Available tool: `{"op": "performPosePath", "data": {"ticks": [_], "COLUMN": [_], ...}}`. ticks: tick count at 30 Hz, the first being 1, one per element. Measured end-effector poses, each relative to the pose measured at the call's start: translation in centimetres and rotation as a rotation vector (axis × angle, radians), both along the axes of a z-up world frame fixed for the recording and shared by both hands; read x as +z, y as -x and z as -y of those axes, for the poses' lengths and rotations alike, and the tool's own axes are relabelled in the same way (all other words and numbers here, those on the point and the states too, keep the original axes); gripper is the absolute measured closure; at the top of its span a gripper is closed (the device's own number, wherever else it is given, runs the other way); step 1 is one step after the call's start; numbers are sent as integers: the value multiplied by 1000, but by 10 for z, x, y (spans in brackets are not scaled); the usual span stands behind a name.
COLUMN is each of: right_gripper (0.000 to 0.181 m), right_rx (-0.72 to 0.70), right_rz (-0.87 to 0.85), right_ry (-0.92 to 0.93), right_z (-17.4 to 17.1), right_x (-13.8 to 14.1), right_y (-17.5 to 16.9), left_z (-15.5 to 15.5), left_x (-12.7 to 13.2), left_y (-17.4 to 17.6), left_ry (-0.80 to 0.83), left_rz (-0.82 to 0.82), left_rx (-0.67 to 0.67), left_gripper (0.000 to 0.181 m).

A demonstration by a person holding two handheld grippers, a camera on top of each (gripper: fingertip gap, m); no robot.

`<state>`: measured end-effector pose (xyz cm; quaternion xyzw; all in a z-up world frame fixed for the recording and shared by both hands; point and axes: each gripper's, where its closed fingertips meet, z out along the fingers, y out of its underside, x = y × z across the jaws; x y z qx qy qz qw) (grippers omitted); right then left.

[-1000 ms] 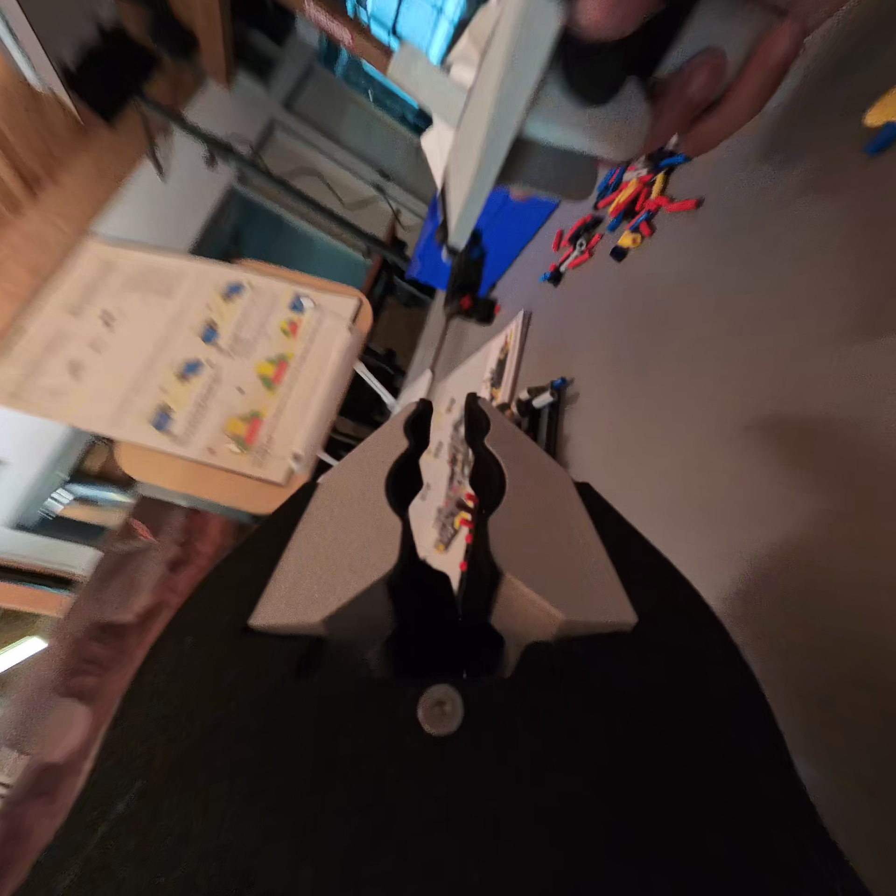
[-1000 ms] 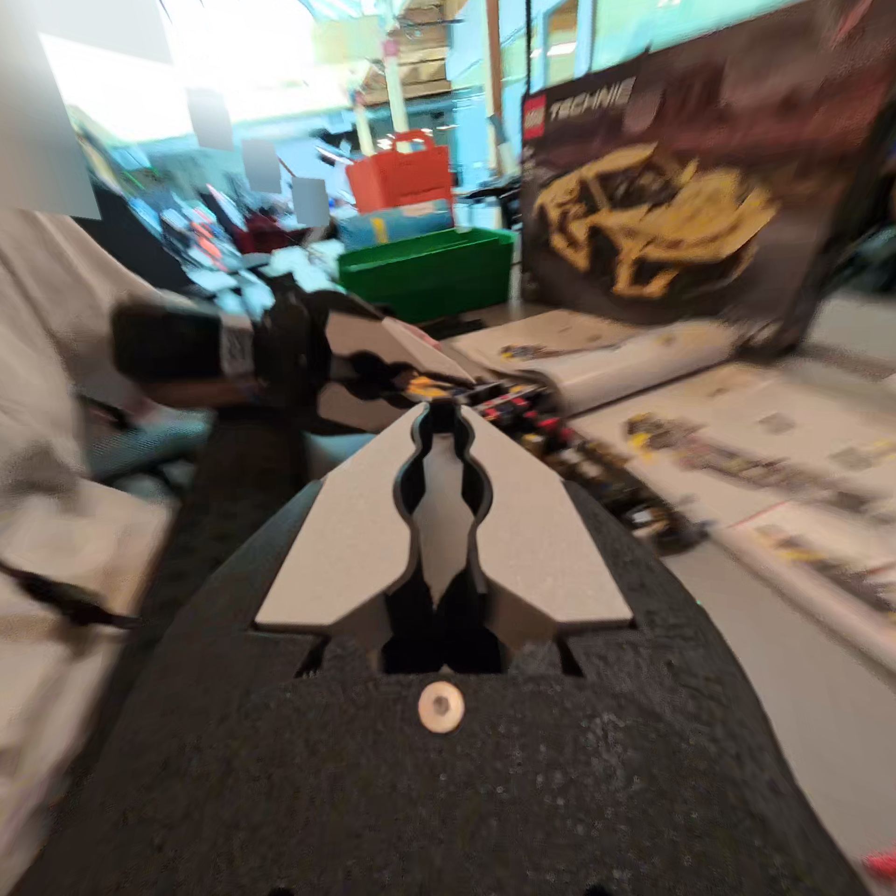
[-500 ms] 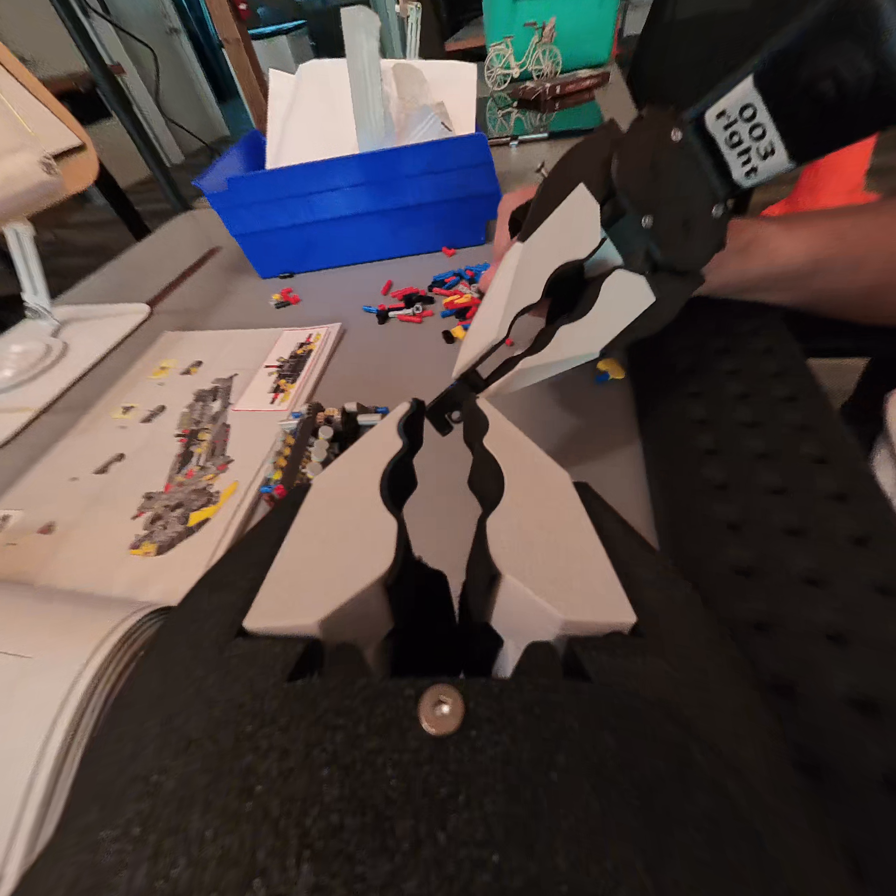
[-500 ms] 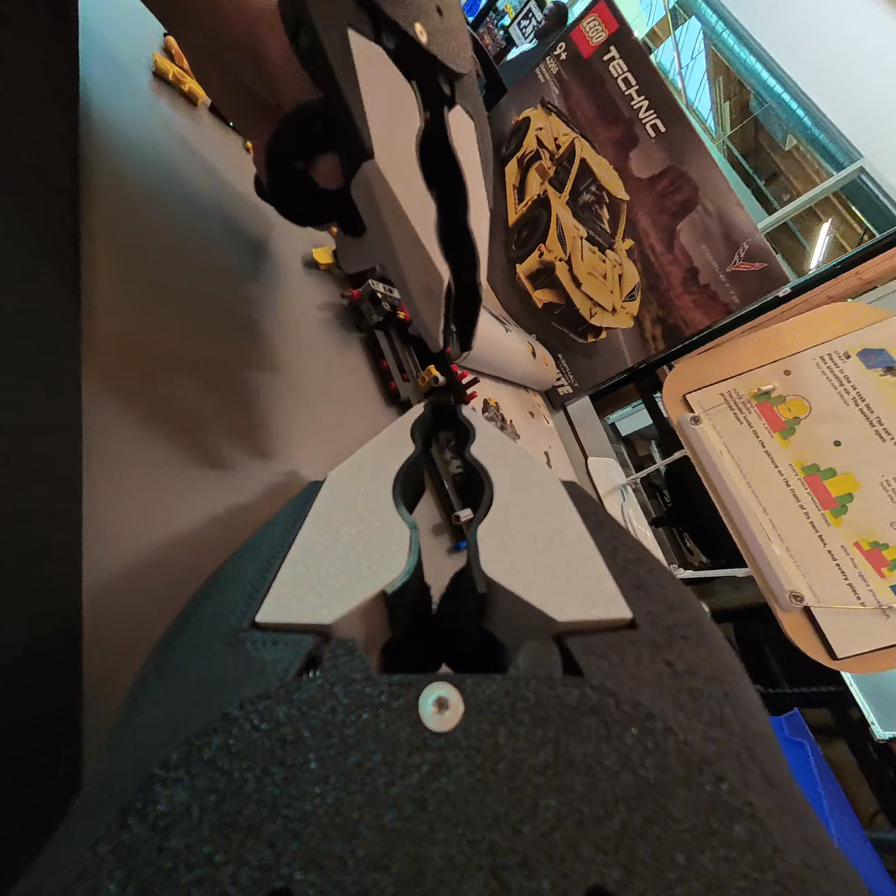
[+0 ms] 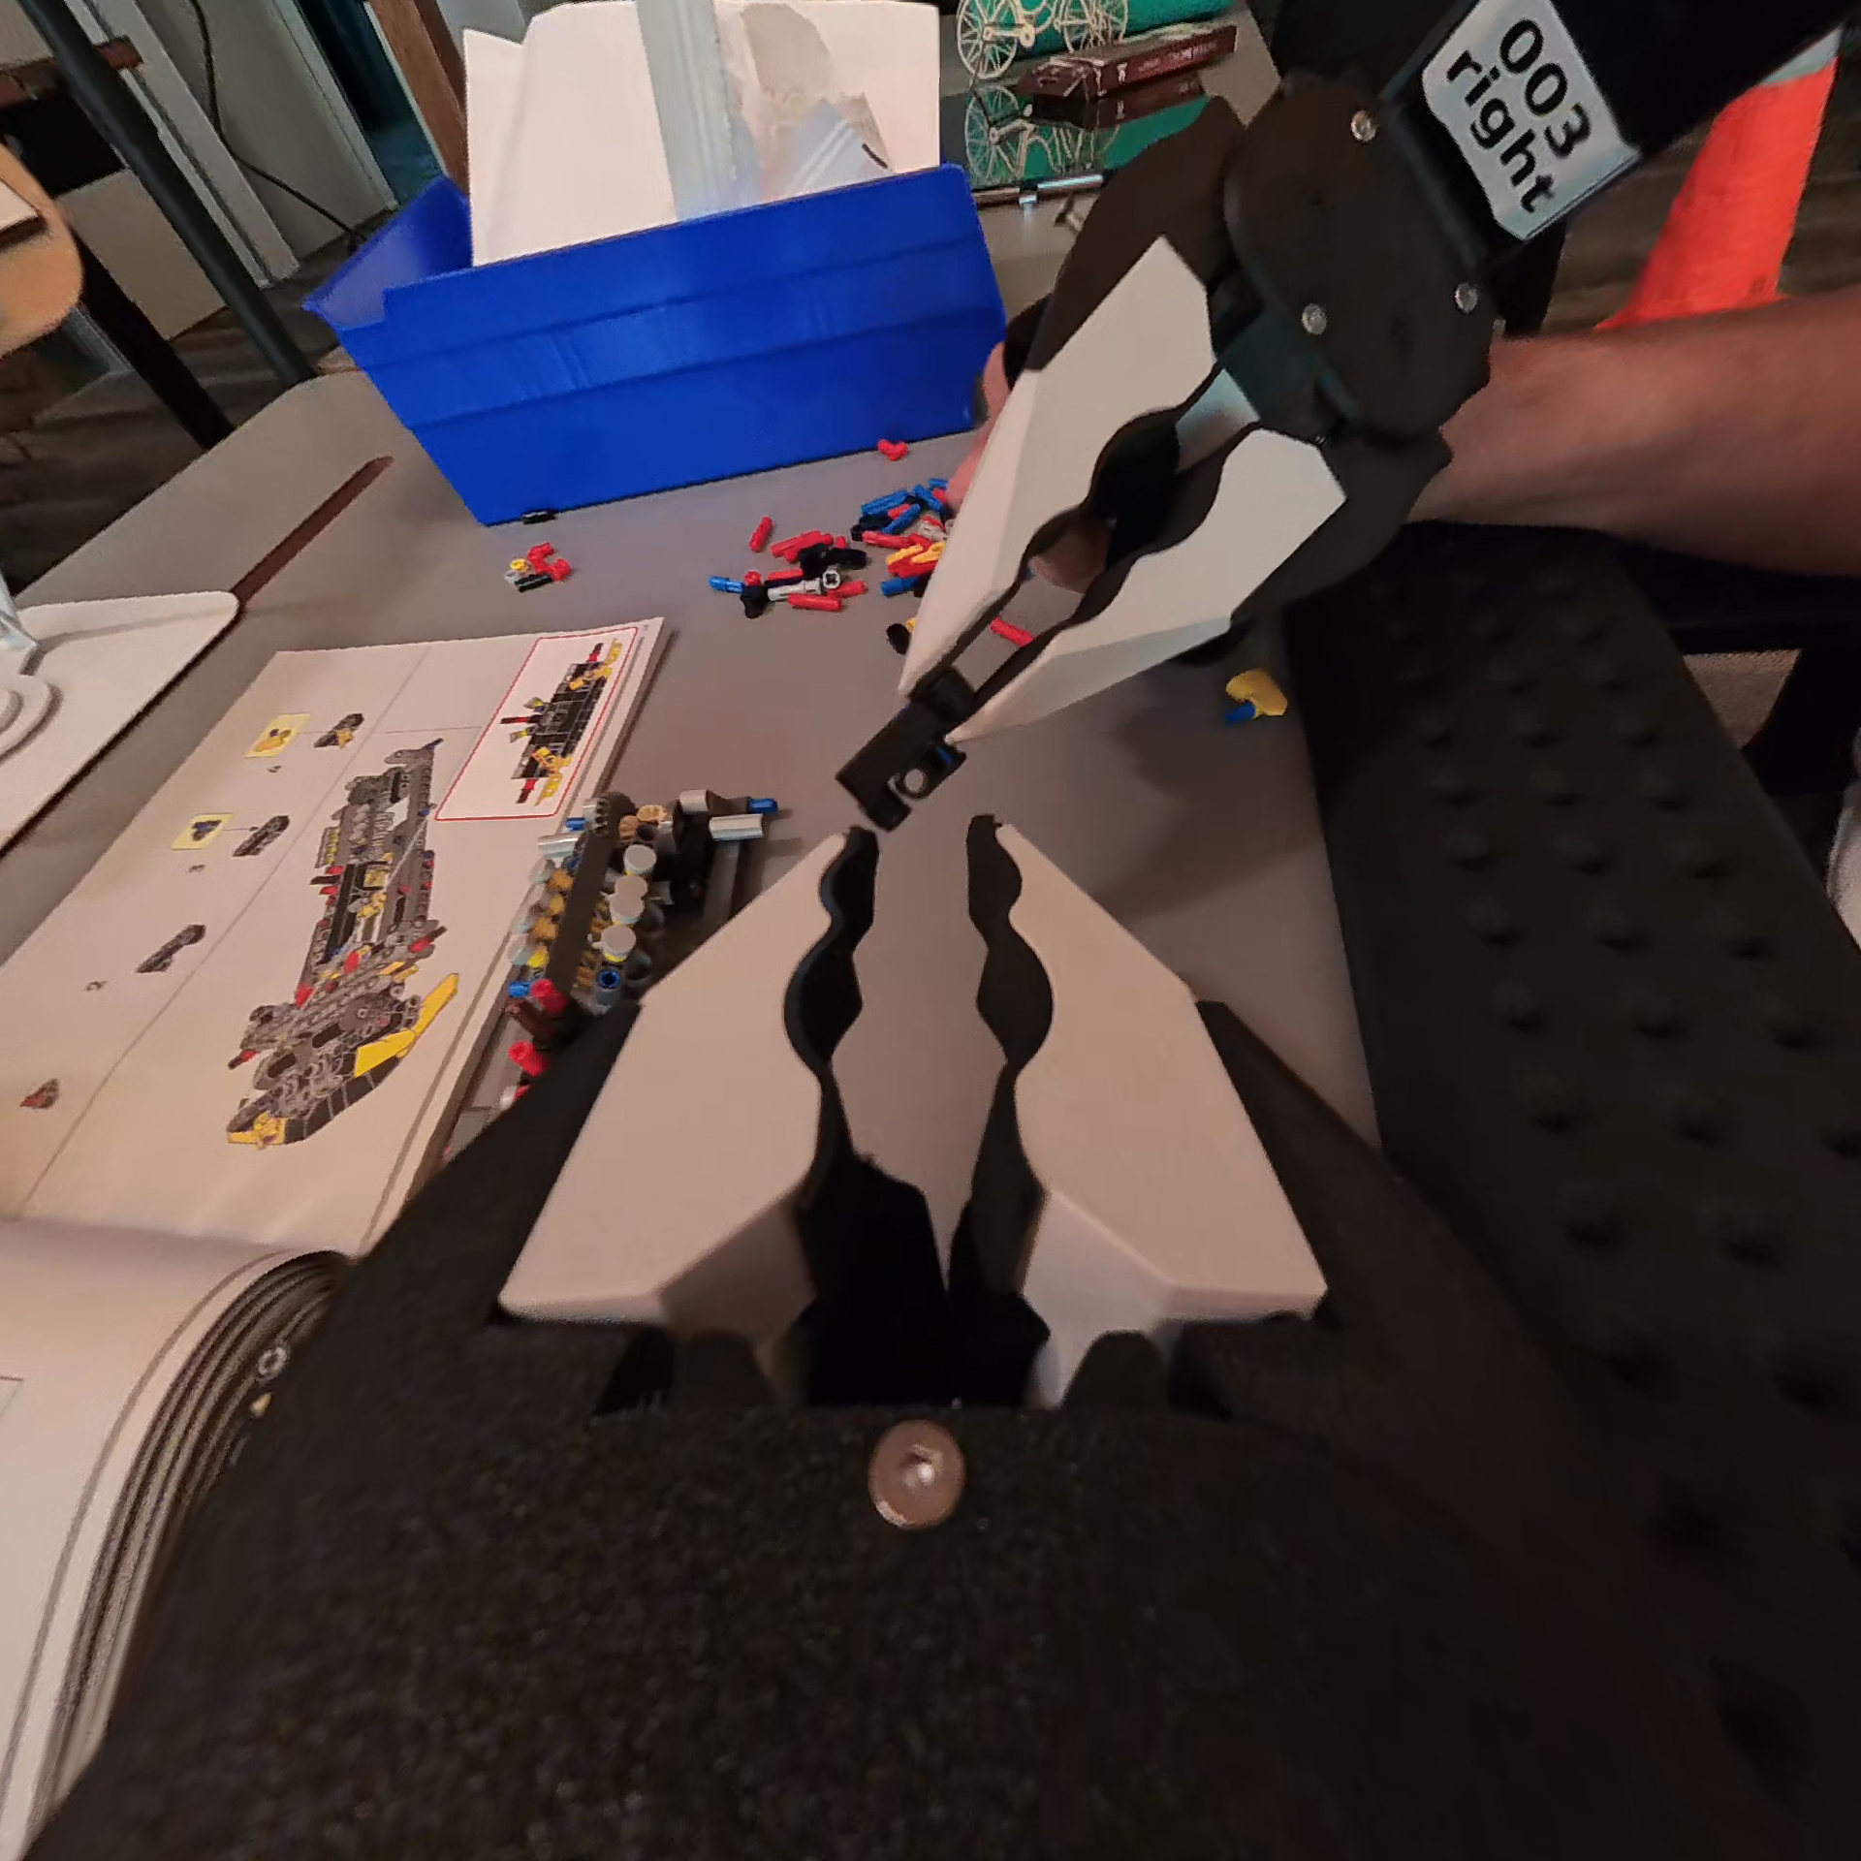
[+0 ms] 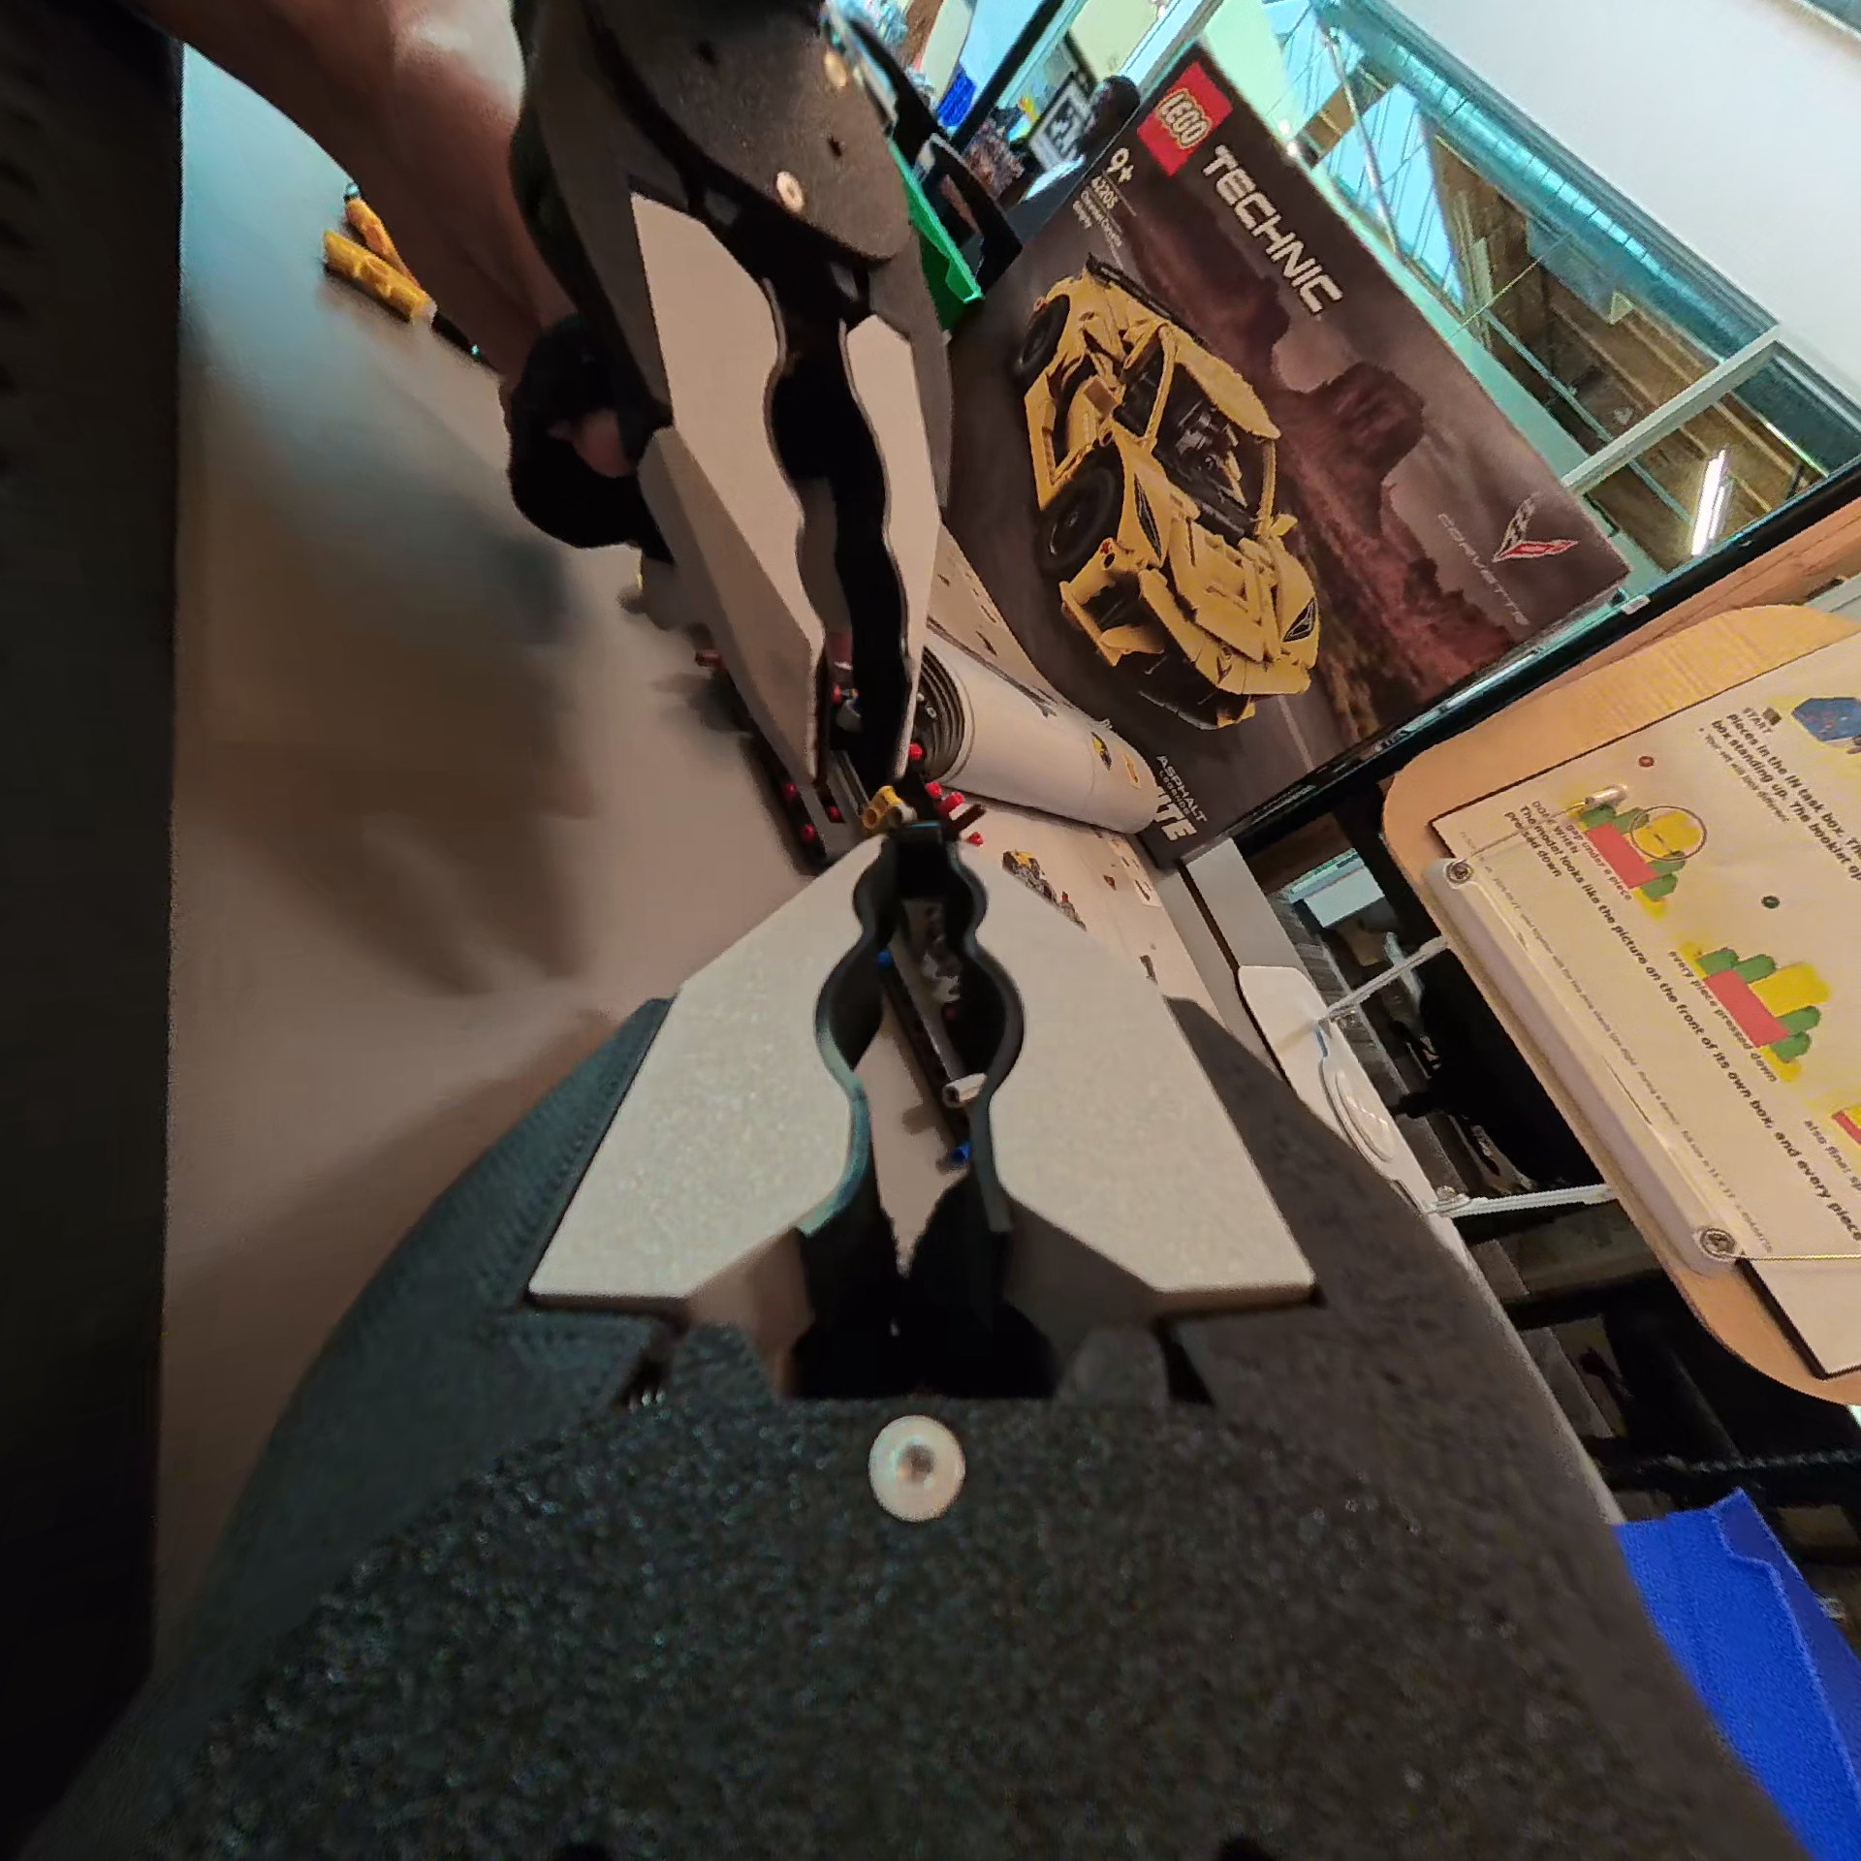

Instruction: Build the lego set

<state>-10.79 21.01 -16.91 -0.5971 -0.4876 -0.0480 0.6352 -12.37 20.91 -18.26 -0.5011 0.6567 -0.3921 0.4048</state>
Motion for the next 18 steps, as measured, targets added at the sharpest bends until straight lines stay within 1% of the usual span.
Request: {"op": "performPosePath", "data": {"ticks": [2, 4, 9, 11, 13, 15, 18], "right_gripper": [175, 175, 175, 175, 175, 175, 175], "right_rx": [6, 14, 85, 144, 178, 178, 184], "right_rz": [-52, -120, -324, -379, -393, -362, -351], "right_ry": [10, 11, -15, -18, 0, 5, 10], "right_z": [0, 1, 10, 15, 18, 17, 17], "right_x": [5, 13, 43, 51, 51, 46, 44], "right_y": [-2, -4, -4, 3, 10, 14, 17], "left_z": [-2, -5, 0, 2, 5, 8, 13], "left_x": [2, 6, 26, 38, 46, 52, 49], "left_y": [0, 0, 2, 3, 5, 7, 8], "left_ry": [70, 190, 644, 779, 864, 917, 927], "left_rz": [6, 22, 51, 90, 118, 126, 96], "left_rx": [3, 7, -79, -116, -156, -190, -210], "left_gripper": [164, 163, 157, 157, 157, 158, 158]}}
